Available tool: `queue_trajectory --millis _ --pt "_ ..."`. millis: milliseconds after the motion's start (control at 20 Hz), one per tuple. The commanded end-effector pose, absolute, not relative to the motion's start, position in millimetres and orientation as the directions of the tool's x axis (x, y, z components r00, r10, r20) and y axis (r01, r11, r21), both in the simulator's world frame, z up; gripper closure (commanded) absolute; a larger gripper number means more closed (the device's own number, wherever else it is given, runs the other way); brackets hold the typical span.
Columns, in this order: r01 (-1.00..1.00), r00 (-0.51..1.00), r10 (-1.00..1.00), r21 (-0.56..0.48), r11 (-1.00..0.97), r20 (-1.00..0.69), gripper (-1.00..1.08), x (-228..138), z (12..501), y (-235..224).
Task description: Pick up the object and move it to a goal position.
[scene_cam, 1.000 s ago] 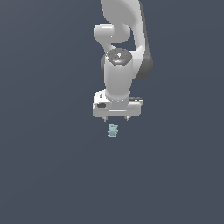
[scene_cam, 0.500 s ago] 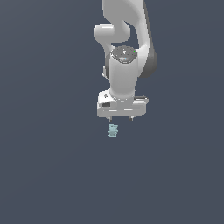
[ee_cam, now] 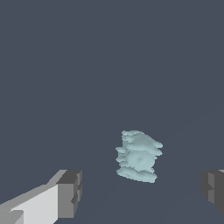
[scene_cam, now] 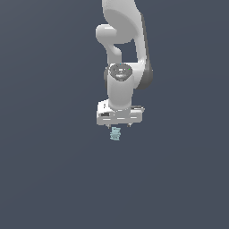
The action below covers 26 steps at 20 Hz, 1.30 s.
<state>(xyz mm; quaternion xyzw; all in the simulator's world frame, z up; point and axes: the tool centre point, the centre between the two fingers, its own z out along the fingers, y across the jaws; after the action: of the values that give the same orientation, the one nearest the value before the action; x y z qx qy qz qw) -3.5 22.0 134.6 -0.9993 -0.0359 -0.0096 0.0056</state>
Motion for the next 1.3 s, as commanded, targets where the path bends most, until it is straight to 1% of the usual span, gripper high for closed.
queue_trajectory --millis 0,250,650,1050,1250 --pt "0.080 0.997 0.079 -0.006 -0.997 0.011 -0.92 -8 116 15" --pt "0.089 0.996 0.089 -0.001 -0.996 0.002 -0.92 -15 94 7" --pt "0.089 0.996 0.089 -0.001 -0.996 -0.001 -0.92 -16 87 6" --pt "0.090 0.996 0.090 0.000 -0.996 0.000 -0.92 -17 50 5" --pt "0.091 0.996 0.091 0.000 -0.996 0.000 -0.92 -17 41 6"
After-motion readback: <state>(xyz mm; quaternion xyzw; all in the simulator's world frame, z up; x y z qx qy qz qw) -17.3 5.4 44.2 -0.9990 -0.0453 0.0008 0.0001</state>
